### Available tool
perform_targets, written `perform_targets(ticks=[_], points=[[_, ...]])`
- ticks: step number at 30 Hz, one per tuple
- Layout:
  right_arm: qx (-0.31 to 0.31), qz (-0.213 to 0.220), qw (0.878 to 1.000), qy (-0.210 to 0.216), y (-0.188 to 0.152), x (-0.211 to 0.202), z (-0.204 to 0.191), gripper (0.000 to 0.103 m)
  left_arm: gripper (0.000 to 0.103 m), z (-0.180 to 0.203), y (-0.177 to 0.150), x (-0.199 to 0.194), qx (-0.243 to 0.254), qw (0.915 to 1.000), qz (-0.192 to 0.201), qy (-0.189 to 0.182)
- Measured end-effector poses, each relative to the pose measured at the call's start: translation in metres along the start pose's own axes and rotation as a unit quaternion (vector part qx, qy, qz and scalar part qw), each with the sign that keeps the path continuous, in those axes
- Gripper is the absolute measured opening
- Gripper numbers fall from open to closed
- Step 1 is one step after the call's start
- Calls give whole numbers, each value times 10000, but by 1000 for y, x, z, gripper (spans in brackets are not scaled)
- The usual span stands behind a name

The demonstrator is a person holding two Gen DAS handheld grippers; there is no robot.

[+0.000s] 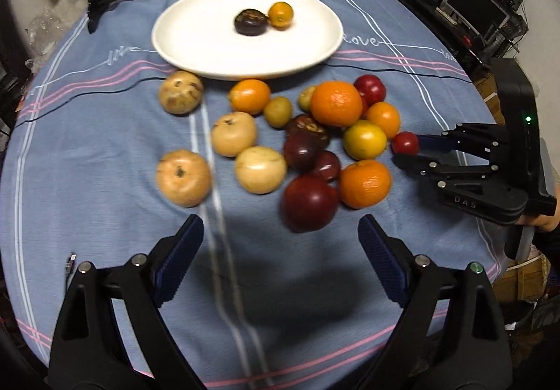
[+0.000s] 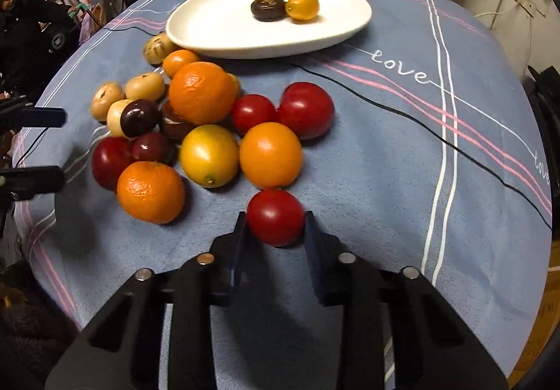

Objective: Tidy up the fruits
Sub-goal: 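Grasp a dark red plum with the left gripper while the right grasps a red tomato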

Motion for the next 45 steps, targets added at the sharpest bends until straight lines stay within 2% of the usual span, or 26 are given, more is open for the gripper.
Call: perform_targets(ticks=[7,13,16,23,32,37,45], points=[[364,62,9986,374,-12,-12,16,31,87,10,12,23,60,9999,-74,76],[505,59,9974,517,-19,-13,20,31,63,11,18,38,143,9997,-205,57],[528,58,9970,558,-21,-12,18,31,42,16,19,40,281,9992,-204,-201],[606,118,9963,598,-25,-17,15,31,42,12,14,29,271,9993,-109,-243],[744,279,9944,690,-20,-32,14,31,42,-11,20,-21,6,9989,338,-321],[694,657,9921,815,8,-63,11,31,42,-23,49,-52,-52,9973,688,-242],[430,1474,9842,886,81,-124,5,31,42,-37,120,-87,-90,9933,1147,80]])
Point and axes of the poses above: each gripper's, at about its wrist camera, not at the fingertips, and x roughly the way its jaws point, z to its right, y to its top, the point moved 3 cm from there along x, roughly the way its jaws point, and after that the axes turned 15 degrees about -z, right-handed, at the moved point
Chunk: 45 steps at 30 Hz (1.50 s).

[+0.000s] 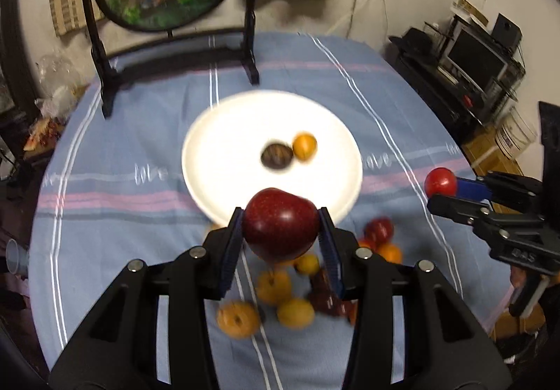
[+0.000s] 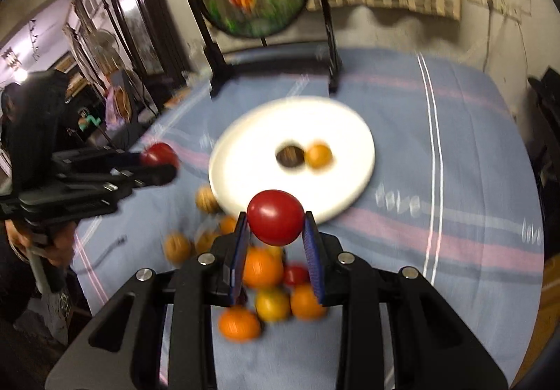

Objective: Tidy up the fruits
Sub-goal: 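Grasp a dark red plum with the left gripper while the right grasps a red tomato, then lower both fruits onto the white plate and open both grippers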

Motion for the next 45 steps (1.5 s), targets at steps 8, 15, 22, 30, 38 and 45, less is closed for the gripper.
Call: perform_targets(ticks=[8,15,22,30,38,45], points=[[-105,173,9998,82,60,13,-9,31,42,-9,41,16,-229,9990,5,374],[-65,-32,9999,155,75,42,-4,31,42,-14,54,43,-206,9980,-176,570],[11,-237,9995,205,76,63,3,31,42,-20,62,67,-199,9973,-348,611],[15,-441,9986,296,74,82,5,31,42,-27,63,89,-238,9959,-557,664],[-20,-628,9977,265,75,98,7,31,43,-34,62,102,-281,9947,-689,705],[-24,-877,9961,-91,80,122,13,33,48,-35,64,123,-294,9923,-924,774]])
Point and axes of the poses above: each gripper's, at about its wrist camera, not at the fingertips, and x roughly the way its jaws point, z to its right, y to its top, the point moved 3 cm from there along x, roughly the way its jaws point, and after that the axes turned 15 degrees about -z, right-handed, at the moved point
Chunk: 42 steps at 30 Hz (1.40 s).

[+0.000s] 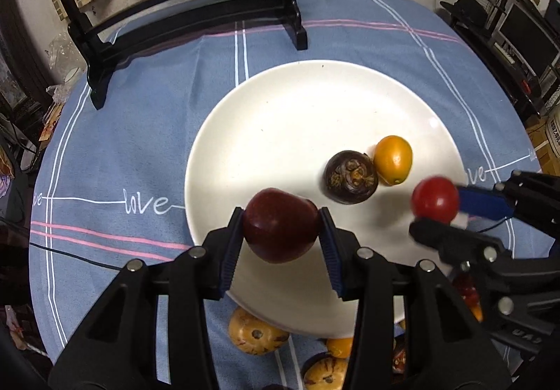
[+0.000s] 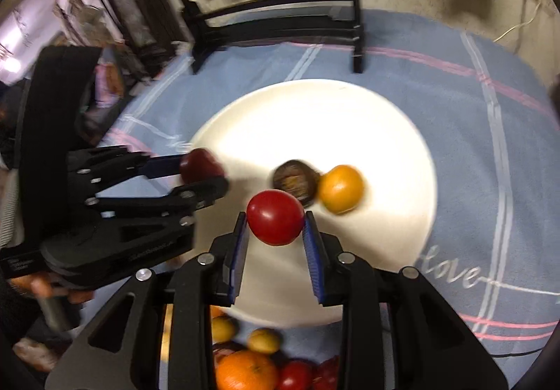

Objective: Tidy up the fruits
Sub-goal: 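Lower both fruits onto the white plate and open both grippers, then withdraw both open grippers from the plate toward the fruit cluster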

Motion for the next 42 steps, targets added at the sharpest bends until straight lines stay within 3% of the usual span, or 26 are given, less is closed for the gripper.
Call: perform_targets(ticks=[2,7,8,9,10,15,22,28,32,33,36,42], points=[[73,-93,9999,44,3,6,4,33,58,0,3,3,-21,10000,28,68],[263,-24,9996,58,3,3,14,37,64,-3,10,0,-7,9999,114,101],[279,0,9996,88,2,1,16,42,64,-3,11,-1,-13,9999,121,83],[275,11,9995,135,2,0,16,60,64,-4,11,-2,-26,9999,116,59],[289,154,9995,23,1,-6,16,62,64,-6,11,-4,-64,9999,124,79],[320,406,9987,-23,-8,-32,18,62,64,-19,2,-24,-230,9993,294,48],[110,469,9987,-169,-69,-66,10,62,67,-55,-47,-55,-418,9978,503,102],[-45,9,10000,14,-143,-55,-19,62,68,-71,-105,-57,-361,9985,350,201],[-95,-440,9987,251,-181,-29,-43,62,69,-78,-143,-51,-334,9992,192,110],[-149,-557,9982,150,-188,-18,-50,62,69,-78,-148,-49,-342,9992,164,110],[-120,-654,9978,60,-193,-2,-57,62,70,-81,-167,-44,-376,9993,21,69],[366,-667,9967,271,-184,11,-52,62,72,-75,-184,-49,-258,9997,39,-5]])
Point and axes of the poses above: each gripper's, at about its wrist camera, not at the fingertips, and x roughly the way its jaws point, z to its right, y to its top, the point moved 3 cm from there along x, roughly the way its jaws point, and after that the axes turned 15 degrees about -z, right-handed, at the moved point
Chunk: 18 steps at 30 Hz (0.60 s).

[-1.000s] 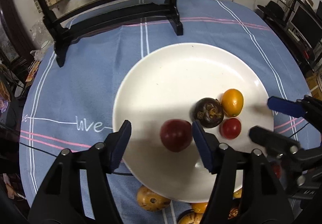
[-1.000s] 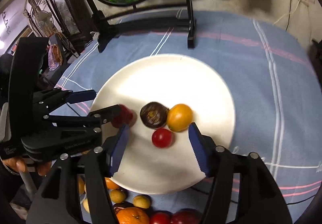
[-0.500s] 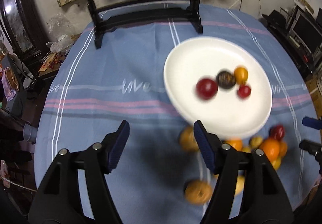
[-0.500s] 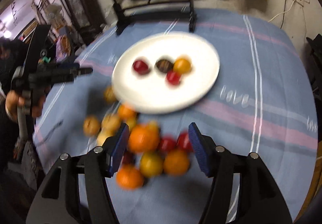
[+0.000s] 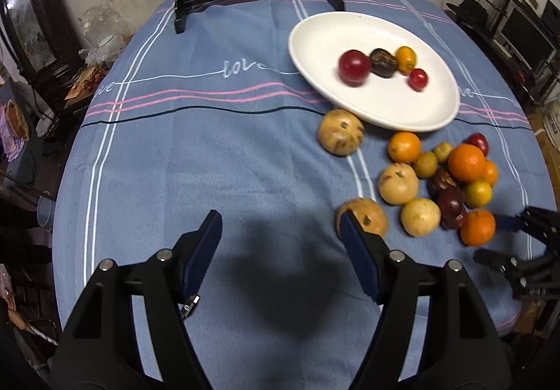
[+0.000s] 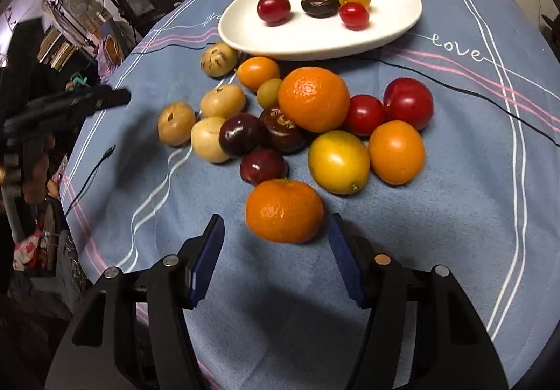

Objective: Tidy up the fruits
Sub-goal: 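Withdraw both open grippers from the plate toward the fruit cluster, then grasp a tan round fruit with the left gripper while the right grasps a mandarin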

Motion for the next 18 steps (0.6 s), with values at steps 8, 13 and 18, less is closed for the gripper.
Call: perform_targets(ticks=[8,13,18], points=[[-103,33,9999,-130,-1,-1,-1,44,72,32,-6,12,475,9988,-91,-120],[81,55,9999,-35,-8,-7,6,44,72,53,-4,35,848,9960,-251,-88],[167,79,9998,47,-12,-11,9,44,72,61,0,54,1084,9936,-294,78]])
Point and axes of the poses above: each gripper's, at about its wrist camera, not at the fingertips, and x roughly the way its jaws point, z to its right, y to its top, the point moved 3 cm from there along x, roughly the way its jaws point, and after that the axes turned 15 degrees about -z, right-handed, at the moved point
